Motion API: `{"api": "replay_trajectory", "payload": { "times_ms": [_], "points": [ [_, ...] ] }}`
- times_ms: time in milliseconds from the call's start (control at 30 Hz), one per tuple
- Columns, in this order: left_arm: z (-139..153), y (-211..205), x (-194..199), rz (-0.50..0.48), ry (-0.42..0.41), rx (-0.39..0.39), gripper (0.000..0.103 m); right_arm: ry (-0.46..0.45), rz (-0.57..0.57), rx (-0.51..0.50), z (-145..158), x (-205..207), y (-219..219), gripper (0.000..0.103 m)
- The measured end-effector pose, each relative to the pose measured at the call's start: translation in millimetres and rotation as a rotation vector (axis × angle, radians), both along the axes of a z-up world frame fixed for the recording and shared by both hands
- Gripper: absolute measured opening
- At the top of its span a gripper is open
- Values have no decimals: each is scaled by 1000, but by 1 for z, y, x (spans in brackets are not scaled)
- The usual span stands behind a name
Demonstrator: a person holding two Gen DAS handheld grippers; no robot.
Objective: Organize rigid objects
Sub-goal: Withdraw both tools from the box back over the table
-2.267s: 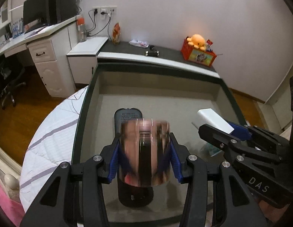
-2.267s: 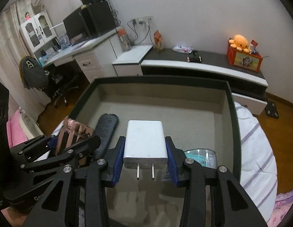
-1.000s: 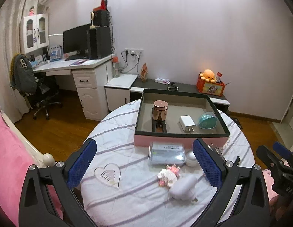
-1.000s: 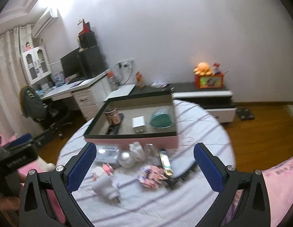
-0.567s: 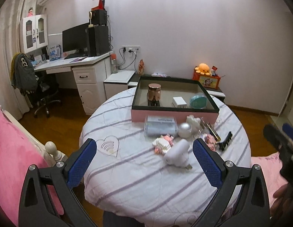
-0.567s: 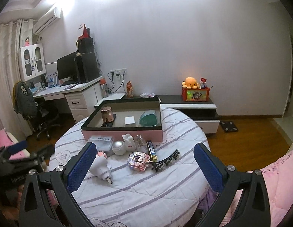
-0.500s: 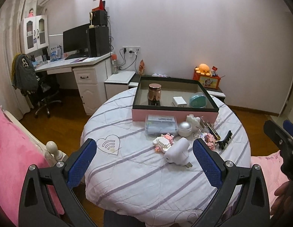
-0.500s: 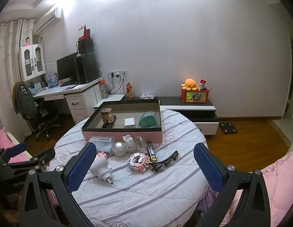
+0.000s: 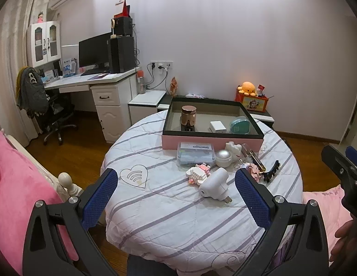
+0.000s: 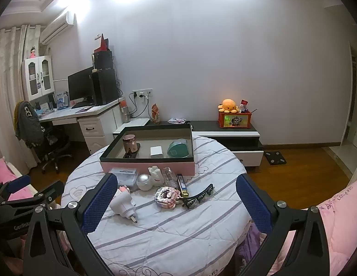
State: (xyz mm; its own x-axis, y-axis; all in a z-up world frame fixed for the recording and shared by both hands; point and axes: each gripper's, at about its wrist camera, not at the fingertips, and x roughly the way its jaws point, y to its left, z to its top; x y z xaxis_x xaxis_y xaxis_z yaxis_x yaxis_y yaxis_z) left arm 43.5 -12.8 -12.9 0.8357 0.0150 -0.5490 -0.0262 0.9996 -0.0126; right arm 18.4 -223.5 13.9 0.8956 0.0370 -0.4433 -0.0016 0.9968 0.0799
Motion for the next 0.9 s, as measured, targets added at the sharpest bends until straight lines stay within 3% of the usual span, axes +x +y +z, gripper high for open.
{"api": "replay_trajectory", "payload": {
  "times_ms": [367, 900],
  "points": [
    [-17, -3, 14, -12, 48, -9, 103, 56, -15, -13, -16, 18, -6, 103],
    [-83, -35, 69, -111, 181, -35, 103, 296, -18, -20, -93, 85, -25, 103]
  ]
}}
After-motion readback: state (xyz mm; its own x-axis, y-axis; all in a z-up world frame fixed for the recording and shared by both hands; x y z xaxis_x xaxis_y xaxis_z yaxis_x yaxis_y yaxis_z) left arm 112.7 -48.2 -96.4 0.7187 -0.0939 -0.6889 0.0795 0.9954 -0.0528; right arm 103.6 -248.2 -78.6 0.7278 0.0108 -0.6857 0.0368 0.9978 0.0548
